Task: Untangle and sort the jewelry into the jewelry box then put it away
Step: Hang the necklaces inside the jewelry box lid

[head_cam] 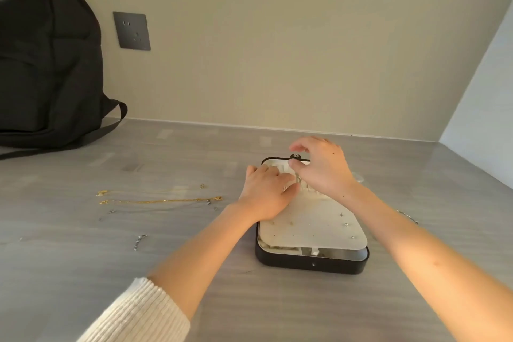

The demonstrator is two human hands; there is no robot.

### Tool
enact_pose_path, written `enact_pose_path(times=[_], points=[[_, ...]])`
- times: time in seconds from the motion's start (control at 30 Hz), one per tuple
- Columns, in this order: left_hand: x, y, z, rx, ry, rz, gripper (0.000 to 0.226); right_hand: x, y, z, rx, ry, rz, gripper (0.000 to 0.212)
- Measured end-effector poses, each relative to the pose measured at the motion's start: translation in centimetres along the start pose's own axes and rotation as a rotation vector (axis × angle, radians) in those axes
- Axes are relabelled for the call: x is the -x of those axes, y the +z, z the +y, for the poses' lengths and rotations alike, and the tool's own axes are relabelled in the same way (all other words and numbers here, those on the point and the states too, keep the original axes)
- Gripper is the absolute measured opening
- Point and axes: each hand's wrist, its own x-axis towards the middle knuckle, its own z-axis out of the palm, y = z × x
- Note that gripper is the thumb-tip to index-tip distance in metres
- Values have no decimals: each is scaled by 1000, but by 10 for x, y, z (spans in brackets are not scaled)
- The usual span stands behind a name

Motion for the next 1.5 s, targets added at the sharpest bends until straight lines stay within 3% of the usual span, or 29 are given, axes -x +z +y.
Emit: enact_pose_path(times=[0.17, 0.3, 0.57, 0.8, 0.93, 1.07, 1.23, 1.33, 1.5], points=[[23, -19, -19, 117, -103, 171, 32, 13, 6, -41, -62, -110, -74, 20], [82, -47, -74, 148, -231, 284, 18, 29, 15, -81, -129, -207, -123, 12], [203, -98, -187, 175, -608, 210, 13, 58, 82, -158, -139, -323, -422, 23], [230, -104, -242, 35, -843, 187, 9, 53, 135, -206, -170, -235, -371, 24], [235, -107, -262, 111, -933, 98, 4, 50, 151, -223, -154, -199, -389, 23], [238, -108, -266, 163, -926, 80, 5, 46, 162, -234, -164, -175, -418, 18], [226, -102, -245, 252, -687, 29, 7, 38, 167, -245, 3, -248, -482, 23], [211, -94, -224, 191, -602, -60, 17, 40, 163, -247, 70, -319, -476, 26], [202, -84, -219, 188, -586, 12, 2, 52, 151, -235, -189, -281, -433, 19]])
